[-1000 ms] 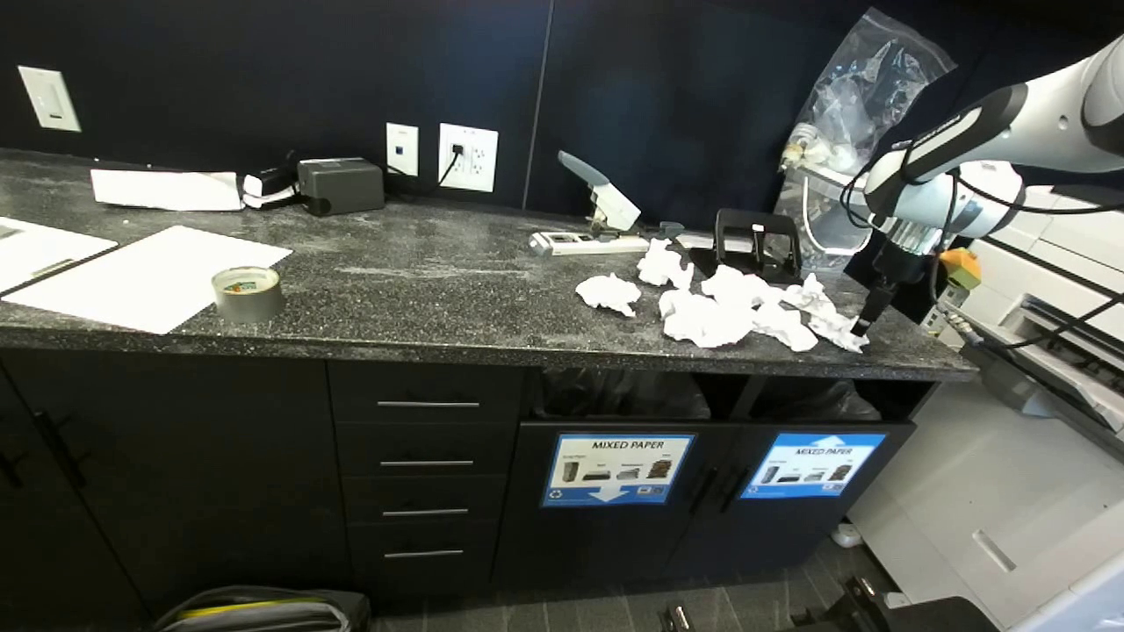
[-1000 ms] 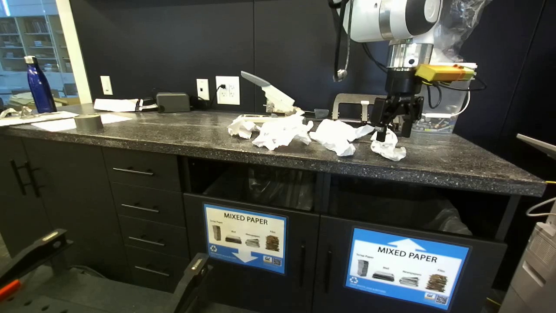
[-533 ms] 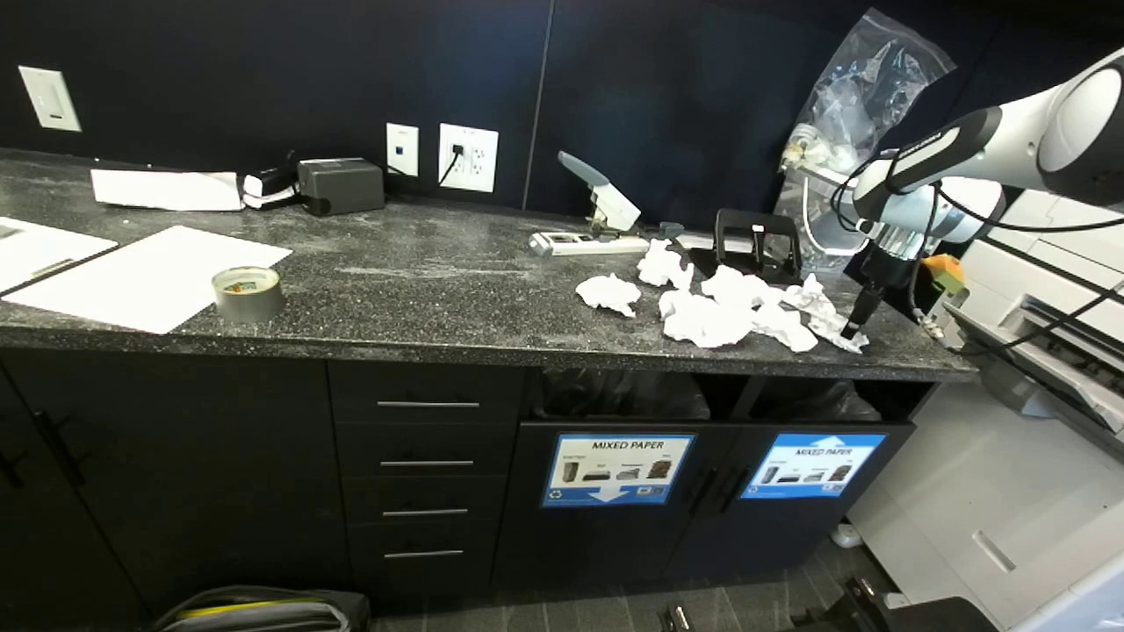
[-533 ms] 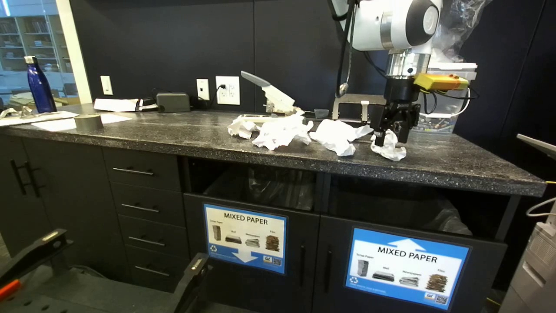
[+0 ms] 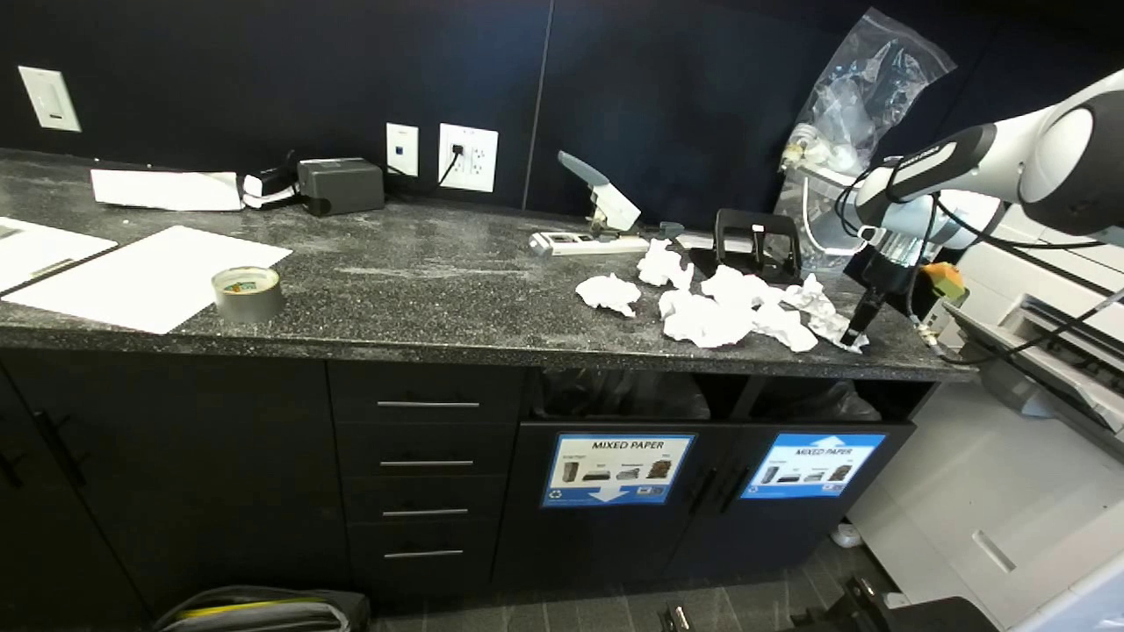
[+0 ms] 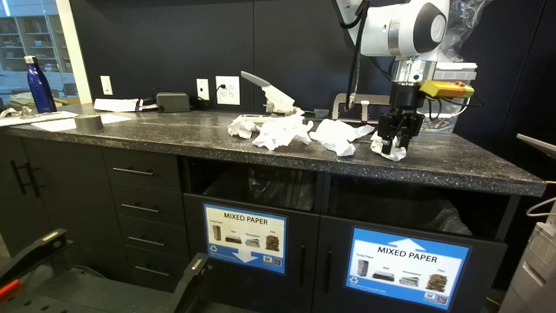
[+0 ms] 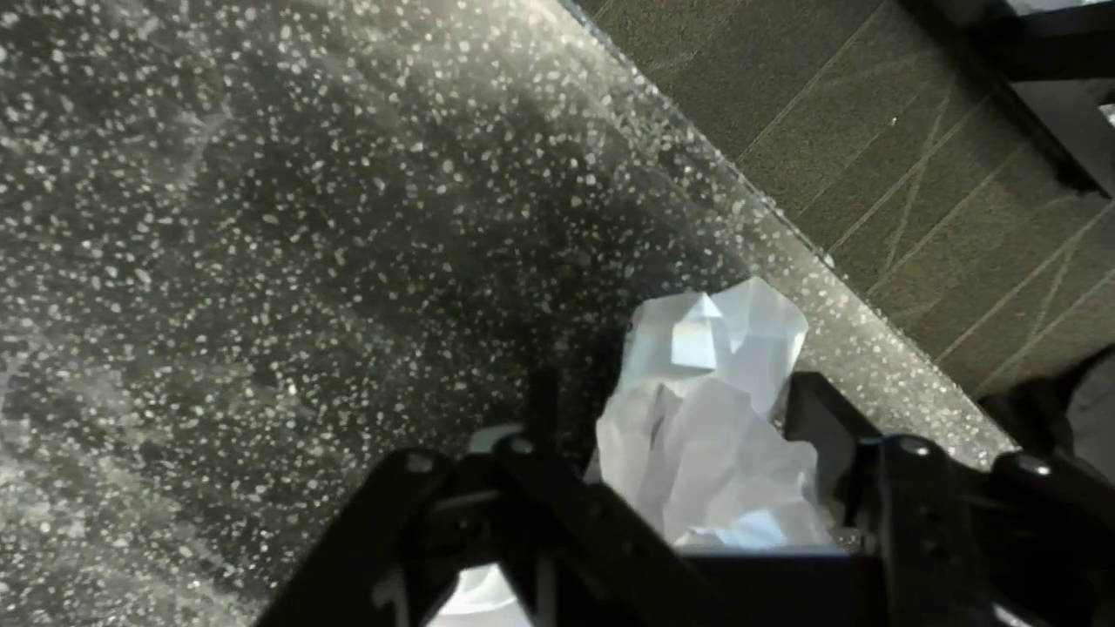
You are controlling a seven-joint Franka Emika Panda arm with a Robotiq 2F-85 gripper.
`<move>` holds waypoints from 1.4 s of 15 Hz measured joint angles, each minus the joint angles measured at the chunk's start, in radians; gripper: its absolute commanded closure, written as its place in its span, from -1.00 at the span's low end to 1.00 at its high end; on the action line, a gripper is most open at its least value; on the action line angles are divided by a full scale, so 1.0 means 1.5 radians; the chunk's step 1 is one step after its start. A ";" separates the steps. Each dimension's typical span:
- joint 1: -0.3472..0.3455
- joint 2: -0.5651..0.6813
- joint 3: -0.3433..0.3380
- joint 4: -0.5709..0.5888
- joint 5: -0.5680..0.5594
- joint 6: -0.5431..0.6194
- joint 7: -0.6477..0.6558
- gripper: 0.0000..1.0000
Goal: Put the tissue into the rubbish bin.
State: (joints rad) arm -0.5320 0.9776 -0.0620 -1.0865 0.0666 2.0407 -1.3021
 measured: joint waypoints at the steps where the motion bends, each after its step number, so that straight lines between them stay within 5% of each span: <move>1: -0.003 0.006 0.002 0.008 0.001 -0.005 0.000 0.39; 4: -0.008 0.023 0.006 0.028 0.003 -0.016 0.000 0.84; 8: -0.009 0.034 0.007 0.051 0.003 -0.042 0.003 0.98; 16: 0.001 0.031 -0.008 0.053 -0.013 -0.101 0.074 0.94; 21: 0.023 -0.016 -0.048 -0.033 -0.060 -0.111 0.134 0.94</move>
State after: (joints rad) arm -0.4976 0.9532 -0.1335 -1.1359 -0.0231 1.8738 -1.1012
